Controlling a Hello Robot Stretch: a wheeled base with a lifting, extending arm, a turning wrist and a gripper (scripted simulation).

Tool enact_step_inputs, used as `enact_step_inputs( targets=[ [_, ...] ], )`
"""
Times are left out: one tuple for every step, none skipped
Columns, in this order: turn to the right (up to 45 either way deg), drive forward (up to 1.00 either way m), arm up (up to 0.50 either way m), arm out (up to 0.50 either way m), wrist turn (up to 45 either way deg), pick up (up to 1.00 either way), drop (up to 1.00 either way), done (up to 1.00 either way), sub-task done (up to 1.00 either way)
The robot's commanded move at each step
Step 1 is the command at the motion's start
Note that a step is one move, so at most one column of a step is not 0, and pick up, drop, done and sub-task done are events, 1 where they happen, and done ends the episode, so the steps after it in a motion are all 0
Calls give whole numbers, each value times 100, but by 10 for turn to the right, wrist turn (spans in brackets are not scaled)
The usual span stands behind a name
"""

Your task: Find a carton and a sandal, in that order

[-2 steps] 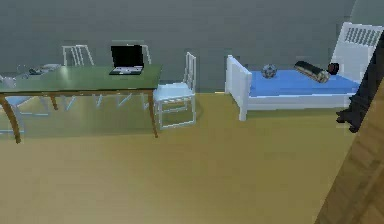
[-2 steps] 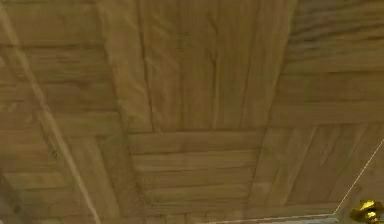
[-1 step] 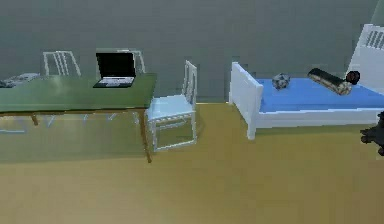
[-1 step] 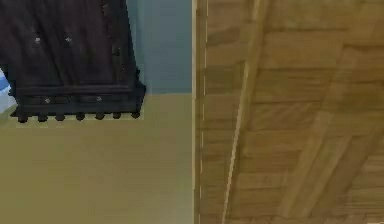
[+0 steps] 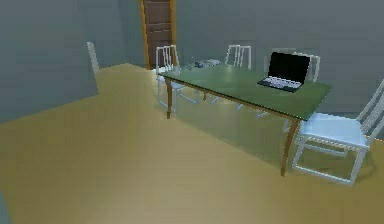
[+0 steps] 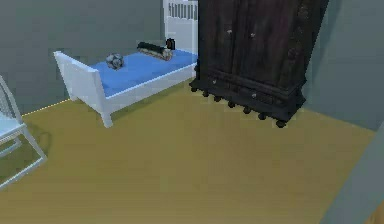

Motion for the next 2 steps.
enact_step_inputs(
  targets=[
    [-120,0,0,0,0,0,0,0,0],
    [0,45,0,0,0,0,0,0,0]
  ],
)
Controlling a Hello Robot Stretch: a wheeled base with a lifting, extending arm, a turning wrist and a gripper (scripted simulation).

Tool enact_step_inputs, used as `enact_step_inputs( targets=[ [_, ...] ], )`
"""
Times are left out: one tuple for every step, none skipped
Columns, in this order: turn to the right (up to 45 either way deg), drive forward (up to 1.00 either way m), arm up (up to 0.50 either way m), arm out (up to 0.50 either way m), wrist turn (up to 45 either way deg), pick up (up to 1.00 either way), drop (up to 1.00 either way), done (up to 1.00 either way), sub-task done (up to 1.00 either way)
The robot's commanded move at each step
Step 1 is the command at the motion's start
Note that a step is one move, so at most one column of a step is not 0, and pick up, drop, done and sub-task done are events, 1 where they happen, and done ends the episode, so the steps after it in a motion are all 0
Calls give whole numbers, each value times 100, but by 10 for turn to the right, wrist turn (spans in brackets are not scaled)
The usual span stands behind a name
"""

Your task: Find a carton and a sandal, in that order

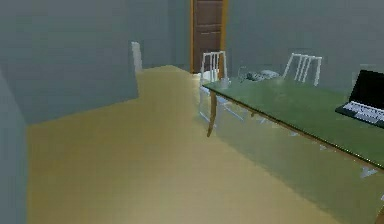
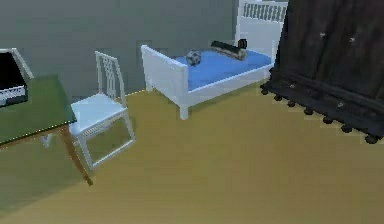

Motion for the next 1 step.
enact_step_inputs(
  targets=[
    [-60,0,0,0,0,0,0,0,0]
  ],
)
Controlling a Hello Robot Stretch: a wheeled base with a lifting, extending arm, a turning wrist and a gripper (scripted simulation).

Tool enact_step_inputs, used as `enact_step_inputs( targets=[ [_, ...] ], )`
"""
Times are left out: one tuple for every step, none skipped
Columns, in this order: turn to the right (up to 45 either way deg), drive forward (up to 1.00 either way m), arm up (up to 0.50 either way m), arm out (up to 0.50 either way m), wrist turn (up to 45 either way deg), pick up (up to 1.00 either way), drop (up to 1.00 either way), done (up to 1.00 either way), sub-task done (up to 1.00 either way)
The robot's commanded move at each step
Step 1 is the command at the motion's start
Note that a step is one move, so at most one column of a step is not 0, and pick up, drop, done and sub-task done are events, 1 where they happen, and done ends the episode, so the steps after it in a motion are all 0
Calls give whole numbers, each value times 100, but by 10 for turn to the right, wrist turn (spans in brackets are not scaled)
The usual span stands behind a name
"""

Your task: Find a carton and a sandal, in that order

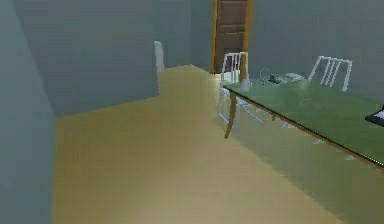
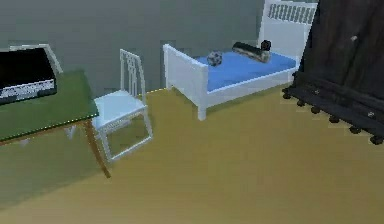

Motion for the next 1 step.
enact_step_inputs(
  targets=[
    [0,100,0,0,0,0,0,0,0]
  ],
)
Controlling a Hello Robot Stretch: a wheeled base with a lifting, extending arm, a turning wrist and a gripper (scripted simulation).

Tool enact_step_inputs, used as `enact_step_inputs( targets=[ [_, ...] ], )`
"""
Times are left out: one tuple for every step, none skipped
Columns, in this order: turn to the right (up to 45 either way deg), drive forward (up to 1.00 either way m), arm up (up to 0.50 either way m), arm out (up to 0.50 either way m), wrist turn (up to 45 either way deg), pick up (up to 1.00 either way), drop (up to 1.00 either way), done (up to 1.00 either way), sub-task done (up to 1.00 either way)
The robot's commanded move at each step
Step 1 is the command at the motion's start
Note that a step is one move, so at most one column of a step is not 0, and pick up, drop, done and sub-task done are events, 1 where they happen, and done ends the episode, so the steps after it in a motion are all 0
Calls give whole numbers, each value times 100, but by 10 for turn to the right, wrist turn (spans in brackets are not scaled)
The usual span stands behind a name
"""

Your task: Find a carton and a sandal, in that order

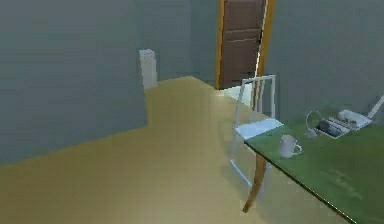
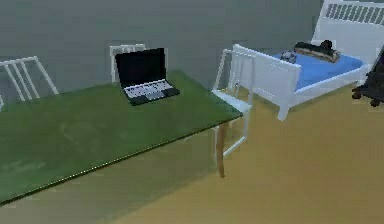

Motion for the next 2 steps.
enact_step_inputs(
  targets=[
    [0,100,0,0,0,0,0,0,0],
    [-240,0,0,0,0,0,0,0,0]
  ],
)
